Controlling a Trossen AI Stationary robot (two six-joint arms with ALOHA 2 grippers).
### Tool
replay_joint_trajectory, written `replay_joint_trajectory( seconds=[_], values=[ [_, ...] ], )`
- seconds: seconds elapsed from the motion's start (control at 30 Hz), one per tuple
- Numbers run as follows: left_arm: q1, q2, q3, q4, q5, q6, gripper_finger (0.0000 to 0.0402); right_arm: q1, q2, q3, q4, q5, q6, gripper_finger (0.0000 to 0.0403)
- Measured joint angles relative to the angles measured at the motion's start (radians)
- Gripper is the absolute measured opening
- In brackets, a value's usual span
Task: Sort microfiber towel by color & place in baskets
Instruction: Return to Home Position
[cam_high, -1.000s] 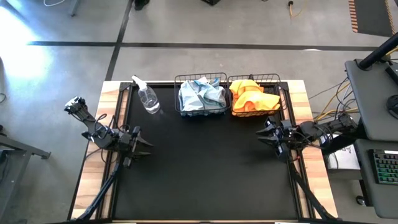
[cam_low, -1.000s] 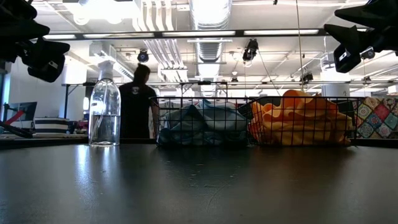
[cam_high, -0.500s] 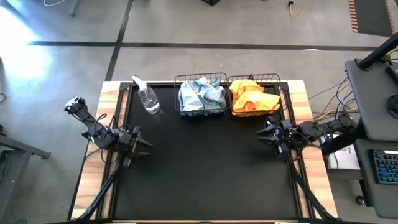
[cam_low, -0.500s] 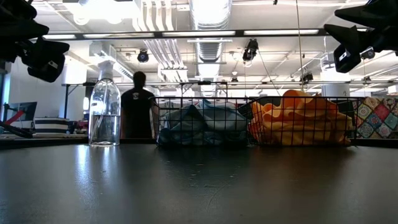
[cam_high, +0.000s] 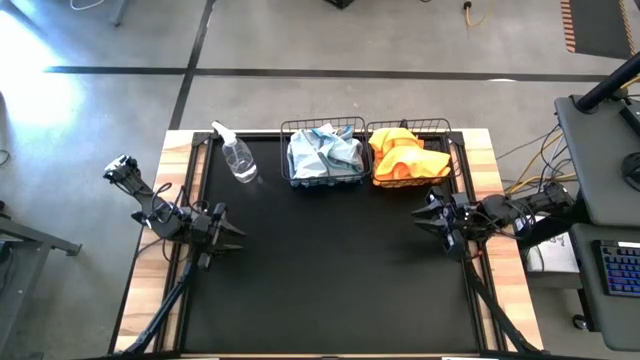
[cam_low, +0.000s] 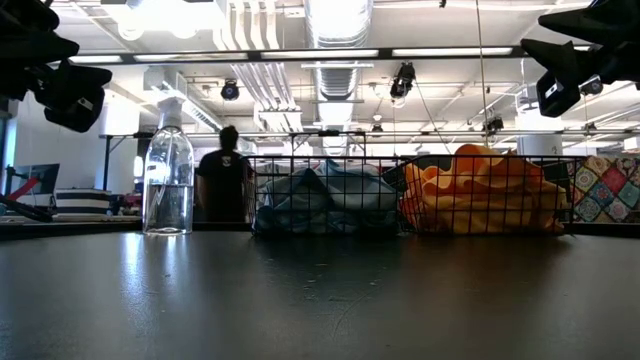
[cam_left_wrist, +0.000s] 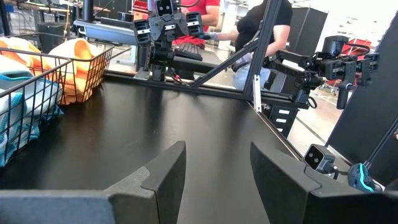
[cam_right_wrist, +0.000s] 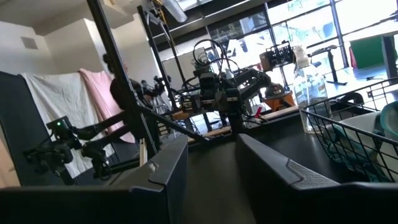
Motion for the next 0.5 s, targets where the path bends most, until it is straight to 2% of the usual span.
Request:
replay_joint_trajectory(
  seconds=[0.5],
  values=[
    [0.0,0.0,0.0,0.0,-0.003,0.0,0.0165,0.0,0.0,0.0,0.0,0.0,0.0,0.0125]
  ],
)
